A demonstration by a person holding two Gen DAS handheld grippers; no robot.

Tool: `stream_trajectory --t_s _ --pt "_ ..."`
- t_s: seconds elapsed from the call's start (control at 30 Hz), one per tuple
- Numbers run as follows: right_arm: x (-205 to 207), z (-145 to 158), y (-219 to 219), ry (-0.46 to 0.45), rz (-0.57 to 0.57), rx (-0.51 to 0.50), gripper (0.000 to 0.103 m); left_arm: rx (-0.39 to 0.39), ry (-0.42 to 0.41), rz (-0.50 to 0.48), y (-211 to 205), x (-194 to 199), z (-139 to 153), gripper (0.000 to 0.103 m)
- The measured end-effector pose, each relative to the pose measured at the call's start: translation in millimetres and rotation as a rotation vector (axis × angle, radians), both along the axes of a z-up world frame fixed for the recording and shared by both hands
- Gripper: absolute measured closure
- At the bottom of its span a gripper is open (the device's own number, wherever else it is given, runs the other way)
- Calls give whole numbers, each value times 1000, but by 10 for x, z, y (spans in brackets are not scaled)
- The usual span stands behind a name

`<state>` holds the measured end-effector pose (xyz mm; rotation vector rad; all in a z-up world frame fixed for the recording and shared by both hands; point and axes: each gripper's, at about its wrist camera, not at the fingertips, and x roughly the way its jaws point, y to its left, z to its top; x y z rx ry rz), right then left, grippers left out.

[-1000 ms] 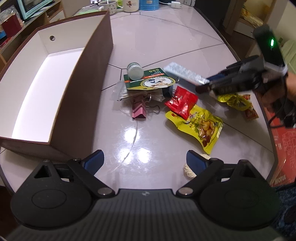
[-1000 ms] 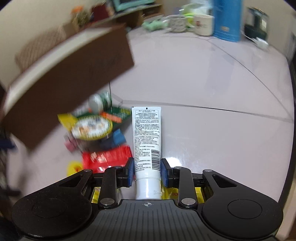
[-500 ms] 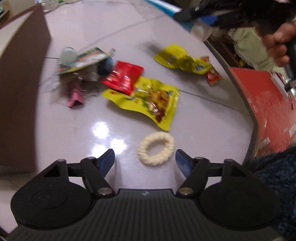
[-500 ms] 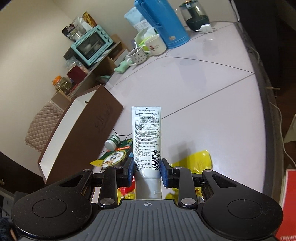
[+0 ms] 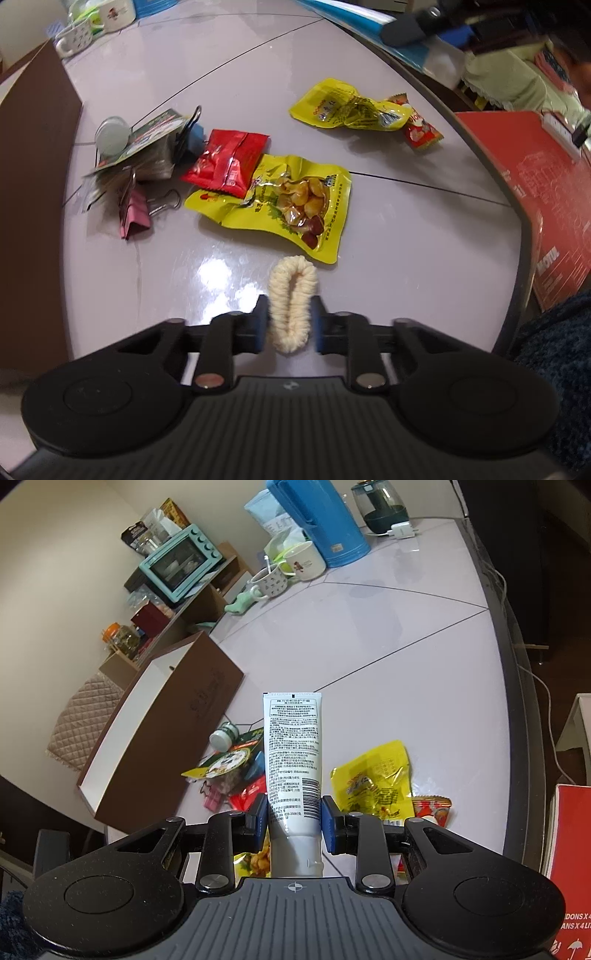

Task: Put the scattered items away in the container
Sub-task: 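Grasp the cream ring snack with the left tool while the right tool lifts the tube, then carry the ring snack over the box and open the left tool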

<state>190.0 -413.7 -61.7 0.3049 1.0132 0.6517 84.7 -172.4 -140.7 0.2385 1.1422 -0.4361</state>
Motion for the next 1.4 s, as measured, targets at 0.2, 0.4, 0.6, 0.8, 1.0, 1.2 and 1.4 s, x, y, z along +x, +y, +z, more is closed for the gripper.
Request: stream_trajectory --t_s 0.2,0.4,0.6,0.8,1.0,1.2,1.4 --pt "-35 62 78 -28 42 11 74 -12 -56 62 59 -74 246 89" --pt "-48 167 241 -67 94 39 74 -6 -175 160 224 -108 719 89" --pt "-94 330 490 -113 129 73 74 40 -267 273 543 -108 1126 89" --pt "-199 485 754 -149 127 89 74 83 -326 354 934 -78 1401 89" --pt "-296 581 1064 -171 105 98 74 102 -362 367 1317 -17 1567 89" --pt "-347 664 1527 -187 107 106 74 110 -378 366 1715 28 1636 89" --pt "-381 760 2021 -208 116 116 74 108 -391 360 2120 81 1670 88"
